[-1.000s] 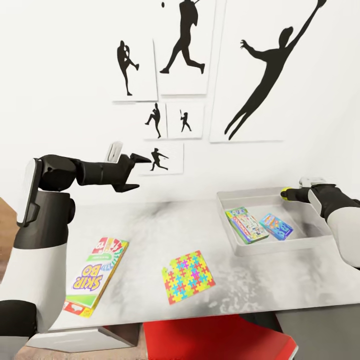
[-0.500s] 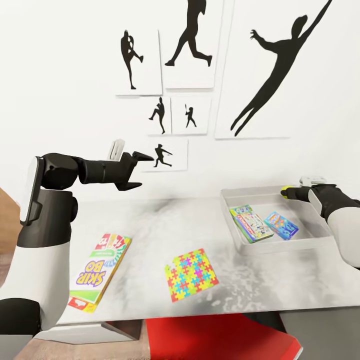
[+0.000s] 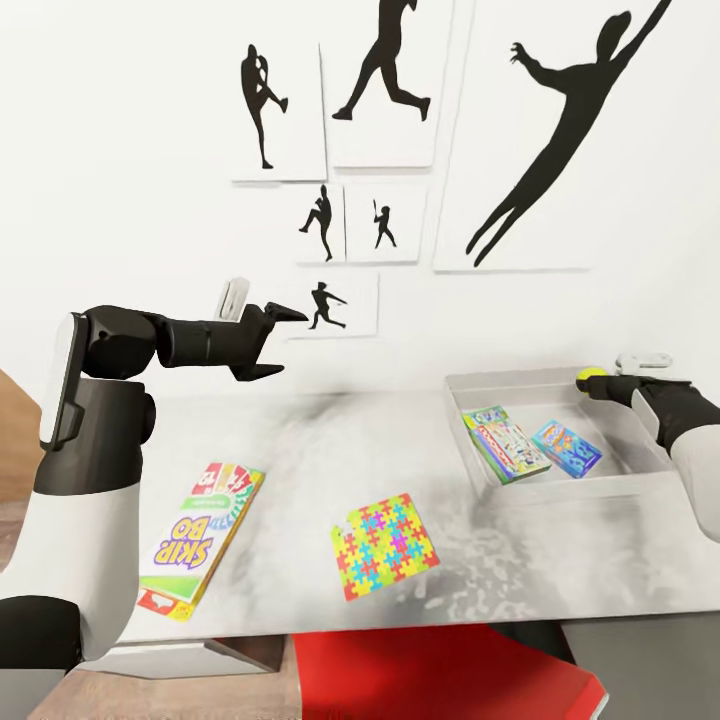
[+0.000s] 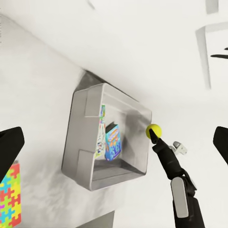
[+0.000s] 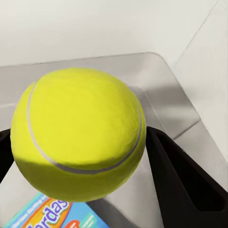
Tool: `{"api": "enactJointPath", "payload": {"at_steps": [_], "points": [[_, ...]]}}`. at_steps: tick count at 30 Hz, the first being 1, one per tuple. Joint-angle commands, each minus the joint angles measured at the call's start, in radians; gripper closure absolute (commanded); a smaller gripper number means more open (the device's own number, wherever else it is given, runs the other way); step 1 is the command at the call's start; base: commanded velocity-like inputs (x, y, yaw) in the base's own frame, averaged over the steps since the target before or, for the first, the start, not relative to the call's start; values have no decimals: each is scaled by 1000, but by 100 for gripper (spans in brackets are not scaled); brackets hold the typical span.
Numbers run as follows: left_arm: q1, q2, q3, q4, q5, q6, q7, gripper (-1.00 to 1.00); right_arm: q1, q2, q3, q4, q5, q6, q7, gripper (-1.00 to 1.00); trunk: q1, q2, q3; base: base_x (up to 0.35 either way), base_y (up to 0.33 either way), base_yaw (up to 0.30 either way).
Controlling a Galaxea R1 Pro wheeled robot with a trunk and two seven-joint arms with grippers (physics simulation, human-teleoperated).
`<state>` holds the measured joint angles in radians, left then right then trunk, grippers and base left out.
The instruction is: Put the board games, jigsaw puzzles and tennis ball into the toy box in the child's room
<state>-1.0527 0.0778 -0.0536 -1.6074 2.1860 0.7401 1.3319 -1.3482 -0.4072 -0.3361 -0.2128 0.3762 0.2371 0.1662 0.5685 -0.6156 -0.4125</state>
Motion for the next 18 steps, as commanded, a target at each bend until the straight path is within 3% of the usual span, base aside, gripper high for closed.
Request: {"api": "enactJointPath", "payload": {"at_steps": [1, 8, 15, 18], "points": [[-1, 0, 0, 0, 5, 8, 7, -100, -1, 0, -9, -2, 8, 5, 6, 100, 0, -1, -3, 0, 0, 0], [-43, -7, -3, 0, 8, 7, 6, -100, -1, 5, -8, 0, 8, 5, 6, 100, 0, -1, -14, 0, 0, 0], [-66, -50, -3, 1, 5, 6, 6, -100, -2, 4, -9, -1, 6, 20, 7, 100, 0, -1, -24, 0, 0, 0], [-78, -83, -4, 3, 3, 5, 6, -100, -2, 1, -8, -2, 5, 16, 8, 100, 0, -1, -26, 0, 0, 0]]}}
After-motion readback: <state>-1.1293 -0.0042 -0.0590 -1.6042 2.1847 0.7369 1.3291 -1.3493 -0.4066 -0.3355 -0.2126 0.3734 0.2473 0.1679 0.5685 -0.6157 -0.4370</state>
